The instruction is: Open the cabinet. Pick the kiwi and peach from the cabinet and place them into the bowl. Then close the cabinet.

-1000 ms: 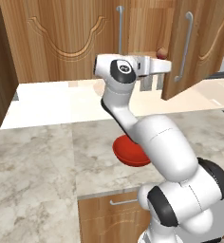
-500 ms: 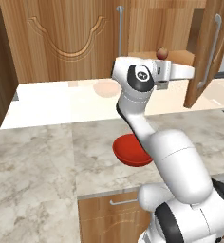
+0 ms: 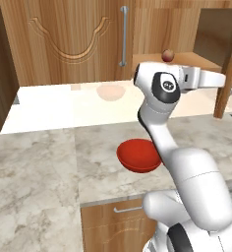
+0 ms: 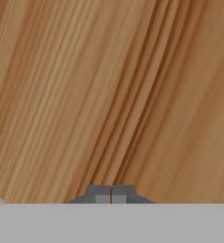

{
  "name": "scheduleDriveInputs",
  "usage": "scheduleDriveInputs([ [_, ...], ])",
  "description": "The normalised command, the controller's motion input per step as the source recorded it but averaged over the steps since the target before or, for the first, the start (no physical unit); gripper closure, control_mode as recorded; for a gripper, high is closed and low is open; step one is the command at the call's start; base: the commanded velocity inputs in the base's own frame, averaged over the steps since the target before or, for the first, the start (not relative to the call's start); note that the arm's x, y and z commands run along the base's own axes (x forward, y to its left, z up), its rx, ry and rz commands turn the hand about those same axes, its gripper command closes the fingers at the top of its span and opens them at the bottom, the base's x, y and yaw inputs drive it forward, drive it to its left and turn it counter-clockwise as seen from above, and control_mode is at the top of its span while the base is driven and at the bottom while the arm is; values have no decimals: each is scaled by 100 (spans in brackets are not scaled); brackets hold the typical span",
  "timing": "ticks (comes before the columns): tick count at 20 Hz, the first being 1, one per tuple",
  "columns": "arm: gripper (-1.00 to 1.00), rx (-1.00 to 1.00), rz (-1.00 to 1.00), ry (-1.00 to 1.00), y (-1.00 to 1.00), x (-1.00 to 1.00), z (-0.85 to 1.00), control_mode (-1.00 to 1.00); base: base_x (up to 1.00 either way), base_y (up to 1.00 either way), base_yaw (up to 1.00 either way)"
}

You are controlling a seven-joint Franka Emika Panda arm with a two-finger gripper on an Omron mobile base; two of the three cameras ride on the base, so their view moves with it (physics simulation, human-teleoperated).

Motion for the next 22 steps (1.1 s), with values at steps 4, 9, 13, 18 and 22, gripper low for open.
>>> scheduleDriveInputs([
  [4,100,0,0,-1,-30,-23,0,-100,0,0,0],
  [9,100,0,0,0,-28,-14,0,-100,0,0,0],
  [13,100,0,0,0,-30,-21,0,-100,0,0,0],
  [18,100,0,0,0,-24,-10,0,-100,0,0,0],
  [22,100,0,0,0,-14,0,0,-100,0,0,0],
])
